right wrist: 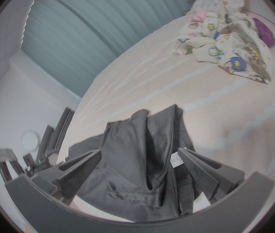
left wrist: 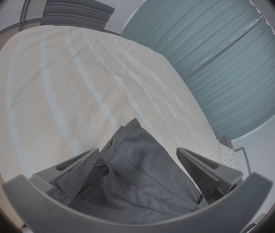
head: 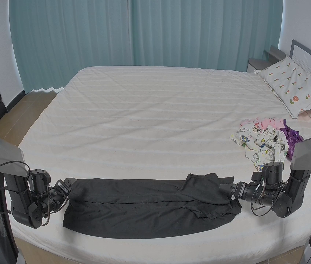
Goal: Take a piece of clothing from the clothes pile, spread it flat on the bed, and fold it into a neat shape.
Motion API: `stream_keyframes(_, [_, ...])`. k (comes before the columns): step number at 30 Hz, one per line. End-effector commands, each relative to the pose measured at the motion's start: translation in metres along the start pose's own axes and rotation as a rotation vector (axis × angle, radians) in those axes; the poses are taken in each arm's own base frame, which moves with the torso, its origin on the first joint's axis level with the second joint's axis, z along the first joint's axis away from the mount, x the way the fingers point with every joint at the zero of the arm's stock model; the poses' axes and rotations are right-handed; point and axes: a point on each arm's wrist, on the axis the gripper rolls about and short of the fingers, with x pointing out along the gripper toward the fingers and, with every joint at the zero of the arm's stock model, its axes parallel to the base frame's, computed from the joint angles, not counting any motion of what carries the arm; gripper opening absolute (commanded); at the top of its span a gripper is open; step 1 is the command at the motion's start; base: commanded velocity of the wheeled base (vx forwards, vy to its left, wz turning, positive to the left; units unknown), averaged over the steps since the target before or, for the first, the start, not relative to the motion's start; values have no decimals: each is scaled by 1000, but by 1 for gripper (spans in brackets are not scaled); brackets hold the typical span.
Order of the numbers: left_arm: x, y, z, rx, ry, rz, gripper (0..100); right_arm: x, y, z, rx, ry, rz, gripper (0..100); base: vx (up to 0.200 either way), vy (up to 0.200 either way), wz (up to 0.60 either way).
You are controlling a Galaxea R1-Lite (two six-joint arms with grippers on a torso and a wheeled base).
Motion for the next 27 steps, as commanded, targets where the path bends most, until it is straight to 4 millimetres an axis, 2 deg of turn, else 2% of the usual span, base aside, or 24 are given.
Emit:
stream_keyframes(1, [-3, 3, -3, -2, 16, 12, 100, -10, 6, -9, 93, -66, -46, 100, 0, 0, 0])
stream_keyframes(9, [-16, 4, -17, 20, 72, 34, 100, -13, 1, -22, 284, -113, -68, 100, -175, 0, 0])
stream_keyframes(12, [-20, 6, -22, 54, 94, 49, 100, -13, 4, -23, 291, -109, -59, 100, -200, 0, 0])
stream_keyframes(16, [-23, 10, -25, 131, 100, 74, 100, -14, 5, -25, 318, -106, -54, 100, 0, 0, 0])
stream_keyframes(27, [-24, 14, -33, 160, 114, 109, 100, -10, 0, -29, 335, -119, -86, 100, 0, 0, 0])
